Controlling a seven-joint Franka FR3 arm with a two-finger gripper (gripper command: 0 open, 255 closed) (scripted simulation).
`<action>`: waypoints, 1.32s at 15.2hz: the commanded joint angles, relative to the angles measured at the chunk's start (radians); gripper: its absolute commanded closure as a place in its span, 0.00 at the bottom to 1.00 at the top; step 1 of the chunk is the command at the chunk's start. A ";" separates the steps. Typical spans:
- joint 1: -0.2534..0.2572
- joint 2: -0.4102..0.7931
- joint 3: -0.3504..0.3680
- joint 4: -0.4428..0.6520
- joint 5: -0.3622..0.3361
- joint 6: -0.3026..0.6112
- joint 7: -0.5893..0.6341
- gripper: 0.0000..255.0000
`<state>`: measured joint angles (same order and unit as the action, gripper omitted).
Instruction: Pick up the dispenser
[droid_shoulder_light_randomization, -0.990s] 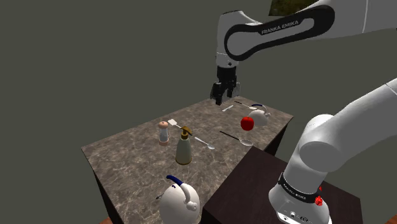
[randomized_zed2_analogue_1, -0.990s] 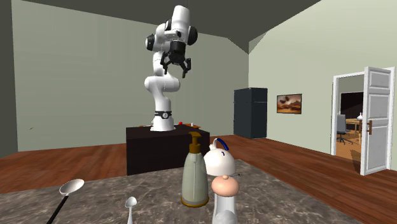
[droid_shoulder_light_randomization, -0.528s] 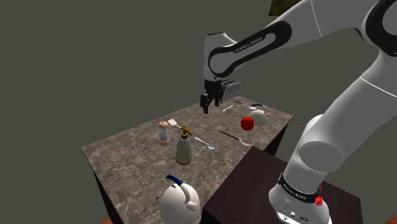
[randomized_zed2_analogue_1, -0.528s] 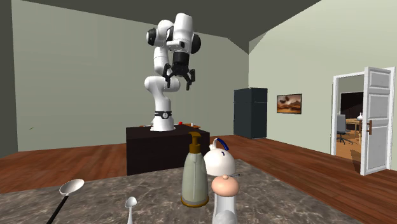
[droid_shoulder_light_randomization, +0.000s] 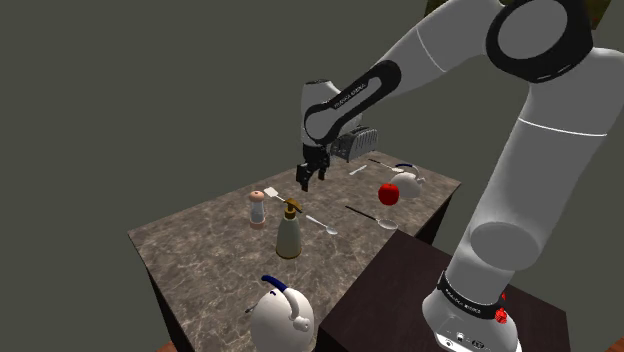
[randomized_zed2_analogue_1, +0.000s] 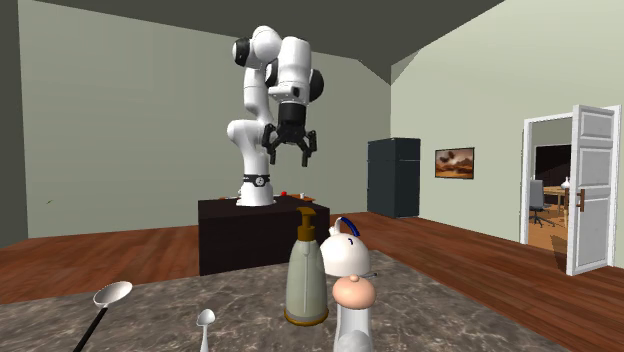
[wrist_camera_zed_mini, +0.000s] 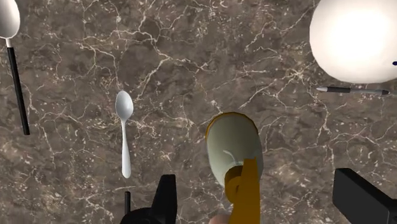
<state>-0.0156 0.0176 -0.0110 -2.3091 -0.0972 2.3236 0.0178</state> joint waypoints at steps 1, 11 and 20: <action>0.001 0.080 0.002 0.039 0.006 0.044 -0.004 0.00; -0.004 0.391 0.012 0.238 0.029 0.164 -0.032 0.00; -0.003 0.451 0.009 0.241 0.026 0.221 -0.028 1.00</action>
<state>-0.0189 0.4679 -0.0017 -2.0673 -0.0715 2.5438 -0.0102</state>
